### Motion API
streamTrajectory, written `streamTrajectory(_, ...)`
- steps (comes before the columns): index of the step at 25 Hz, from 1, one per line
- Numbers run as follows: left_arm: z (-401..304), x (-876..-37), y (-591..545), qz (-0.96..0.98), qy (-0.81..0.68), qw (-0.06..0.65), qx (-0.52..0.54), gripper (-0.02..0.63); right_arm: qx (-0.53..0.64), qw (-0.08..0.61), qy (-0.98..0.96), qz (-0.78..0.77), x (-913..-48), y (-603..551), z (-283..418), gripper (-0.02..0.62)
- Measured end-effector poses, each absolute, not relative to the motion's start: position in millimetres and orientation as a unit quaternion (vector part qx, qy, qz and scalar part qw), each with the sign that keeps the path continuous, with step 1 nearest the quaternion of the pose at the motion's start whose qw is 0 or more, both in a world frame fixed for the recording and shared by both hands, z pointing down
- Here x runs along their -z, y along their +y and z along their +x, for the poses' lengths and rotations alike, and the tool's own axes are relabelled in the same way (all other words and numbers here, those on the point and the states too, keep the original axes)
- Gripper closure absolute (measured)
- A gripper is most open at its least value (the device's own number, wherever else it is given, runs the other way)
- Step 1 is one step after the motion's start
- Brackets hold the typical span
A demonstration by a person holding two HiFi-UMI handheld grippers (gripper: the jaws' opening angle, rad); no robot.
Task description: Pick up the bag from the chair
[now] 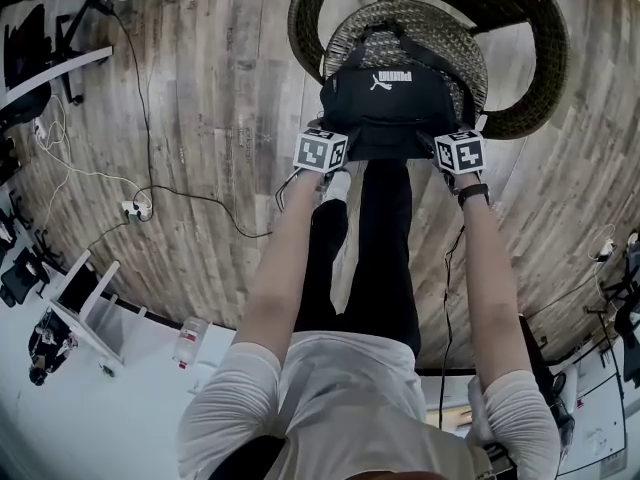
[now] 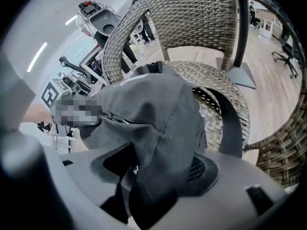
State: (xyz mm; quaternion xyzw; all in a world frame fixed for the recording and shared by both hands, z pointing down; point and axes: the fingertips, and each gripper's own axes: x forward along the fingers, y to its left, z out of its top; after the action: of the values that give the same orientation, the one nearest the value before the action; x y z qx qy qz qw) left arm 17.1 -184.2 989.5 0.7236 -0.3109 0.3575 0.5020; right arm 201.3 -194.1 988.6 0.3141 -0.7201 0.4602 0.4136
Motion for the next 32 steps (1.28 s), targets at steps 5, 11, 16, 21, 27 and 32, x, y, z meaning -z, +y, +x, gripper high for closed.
streamTrajectory(5, 24.3, -971.3, -188.0, 0.725, -0.319, 0.488, -0.367, 0.439, -0.437, 0.435, -0.716, 0.328, -968.6, -197.7, 194.2, 0.456)
streamTrajectory(11, 21.5, -954.1, -193.7, 0.728, -0.322, 0.474, -0.377, 0.459, -0.449, 0.408, -0.717, 0.342, -947.3, -196.4, 189.4, 0.506)
streamTrajectory(16, 18.0, -933.7, -194.7, 0.734, -0.330, 0.455, -0.382, 0.465, -0.451, 0.390, -0.715, 0.365, -928.2, -194.8, 185.6, 0.517)
streamTrajectory(21, 16.4, -910.1, -196.5, 0.742, -0.338, 0.436, -0.379, 0.466, -0.447, 0.367, -0.717, 0.389, -904.2, -194.3, 184.3, 0.520)
streamTrajectory(27, 18.5, -871.7, -200.9, 0.753, -0.349, 0.420, -0.367, 0.466, -0.433, 0.350, -0.725, 0.407, -865.3, -197.0, 186.6, 0.522)
streamTrajectory(32, 20.2, -835.3, -208.8, 0.762, -0.360, 0.402, -0.358, 0.466, -0.422, 0.334, -0.726, 0.428, -826.5, -201.4, 188.2, 0.523)
